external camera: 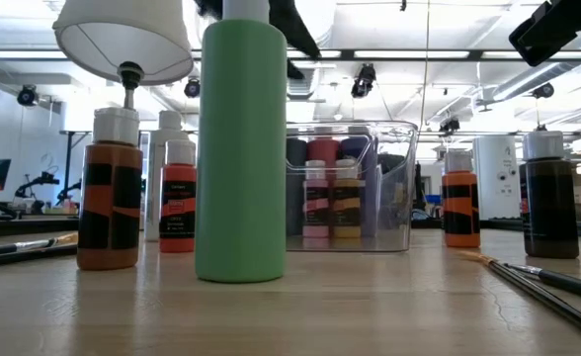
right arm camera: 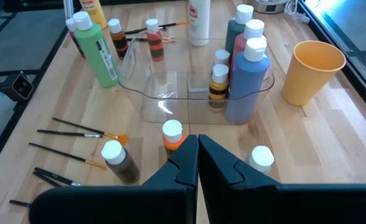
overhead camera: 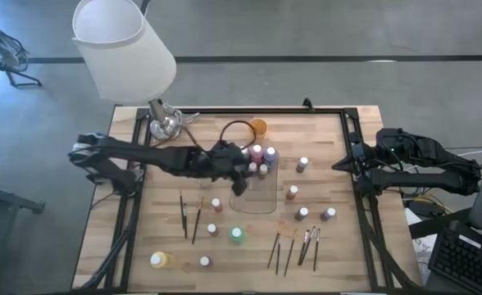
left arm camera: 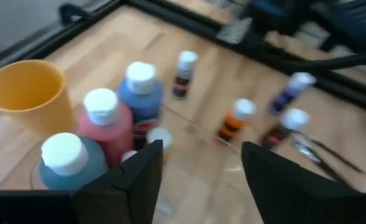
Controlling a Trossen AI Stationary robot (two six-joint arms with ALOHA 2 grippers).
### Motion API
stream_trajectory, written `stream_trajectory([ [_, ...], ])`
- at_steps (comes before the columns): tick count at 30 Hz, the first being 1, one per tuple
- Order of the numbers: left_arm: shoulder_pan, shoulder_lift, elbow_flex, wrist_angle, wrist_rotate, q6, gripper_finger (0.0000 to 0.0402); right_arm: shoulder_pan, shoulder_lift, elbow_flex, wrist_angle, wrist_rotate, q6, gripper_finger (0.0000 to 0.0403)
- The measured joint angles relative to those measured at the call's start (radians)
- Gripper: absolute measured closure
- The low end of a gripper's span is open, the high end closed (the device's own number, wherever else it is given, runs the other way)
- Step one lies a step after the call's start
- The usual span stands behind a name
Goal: Pick & Place Paint Supplies
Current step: Put the red paint bottle into the transparent bin
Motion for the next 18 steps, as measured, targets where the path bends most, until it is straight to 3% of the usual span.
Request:
stream_trajectory([
  [10, -0.187, -0.228, 0.0, -0.088, -0.024, 0.051, 0.018, 0.0, 0.0, 0.0, 0.0, 0.0, 0.0, 0.0394],
  [18, -0.408, -0.304, 0.0, -0.09, -0.097, 0.149, 0.0179, 0.0, 0.0, 0.0, 0.0, 0.0, 0.0, 0.0394],
])
